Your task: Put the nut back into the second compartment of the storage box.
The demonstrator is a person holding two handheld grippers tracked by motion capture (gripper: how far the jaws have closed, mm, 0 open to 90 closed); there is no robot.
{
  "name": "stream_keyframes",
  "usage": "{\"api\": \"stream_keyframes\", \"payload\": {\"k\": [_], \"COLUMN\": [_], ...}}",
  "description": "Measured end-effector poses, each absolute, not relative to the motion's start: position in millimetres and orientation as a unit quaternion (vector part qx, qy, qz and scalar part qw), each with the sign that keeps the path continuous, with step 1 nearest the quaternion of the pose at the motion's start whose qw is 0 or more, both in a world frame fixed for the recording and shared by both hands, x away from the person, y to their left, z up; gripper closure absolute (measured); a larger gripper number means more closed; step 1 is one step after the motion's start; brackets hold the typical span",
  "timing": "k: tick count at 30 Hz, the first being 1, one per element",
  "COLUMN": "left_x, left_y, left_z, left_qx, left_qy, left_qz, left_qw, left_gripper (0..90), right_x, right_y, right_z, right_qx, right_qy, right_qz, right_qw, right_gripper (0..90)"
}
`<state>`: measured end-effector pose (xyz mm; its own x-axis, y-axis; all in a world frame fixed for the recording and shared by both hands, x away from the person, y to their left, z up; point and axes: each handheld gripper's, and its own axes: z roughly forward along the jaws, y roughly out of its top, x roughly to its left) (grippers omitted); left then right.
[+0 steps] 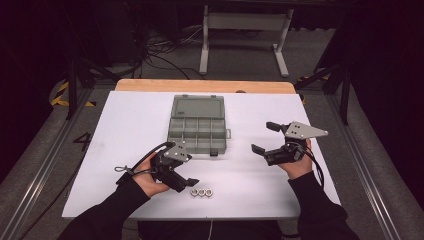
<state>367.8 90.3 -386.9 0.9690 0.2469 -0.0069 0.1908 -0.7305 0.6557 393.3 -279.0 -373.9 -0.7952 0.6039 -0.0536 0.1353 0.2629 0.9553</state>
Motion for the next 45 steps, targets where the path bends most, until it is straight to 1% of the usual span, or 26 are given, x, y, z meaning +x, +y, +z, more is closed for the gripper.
{"api": "stream_keyframes", "payload": {"k": [9, 11, 19, 29, 36, 40, 42, 45], "left_x": [367, 367, 367, 364, 364, 365, 367, 367], "left_y": [77, 73, 62, 52, 49, 49, 49, 48], "left_z": [-392, -393, -398, -405, -412, -416, -418, -420], "left_qx": [0.948, 0.956, 0.966, 0.98, 0.983, 0.982, 0.983, 0.983], "left_qy": [0.099, 0.091, 0.076, 0.051, 0.051, 0.058, 0.059, 0.064], "left_qz": [0.035, 0.035, 0.037, 0.031, 0.017, 0.009, -0.003, -0.009], "left_qw": [0.299, 0.278, 0.243, 0.189, 0.176, 0.177, 0.176, 0.173], "left_gripper": [20.2, 20.6, 21.9, 26.2, 29.0, 32.4, 34.3, 34.5], "right_x": [393, 393, 394, 393, 395, 394, 394, 395], "right_y": [-278, -277, -279, -279, -280, -279, -280, -280], "right_z": [-374, -374, -374, -373, -373, -373, -373, -373], "right_qx": [0.239, 0.238, 0.239, 0.239, 0.239, 0.238, 0.238, 0.239], "right_qy": [0.768, 0.768, 0.767, 0.767, 0.766, 0.766, 0.766, 0.767], "right_qz": [0.554, 0.554, 0.557, 0.559, 0.562, 0.562, 0.562, 0.563], "right_qw": [0.214, 0.214, 0.209, 0.208, 0.203, 0.201, 0.2, 0.194], "right_gripper": [4.1, 4.3, 5.7, 6.5, 7.0, 7.1, 7.2, 7.5]}}
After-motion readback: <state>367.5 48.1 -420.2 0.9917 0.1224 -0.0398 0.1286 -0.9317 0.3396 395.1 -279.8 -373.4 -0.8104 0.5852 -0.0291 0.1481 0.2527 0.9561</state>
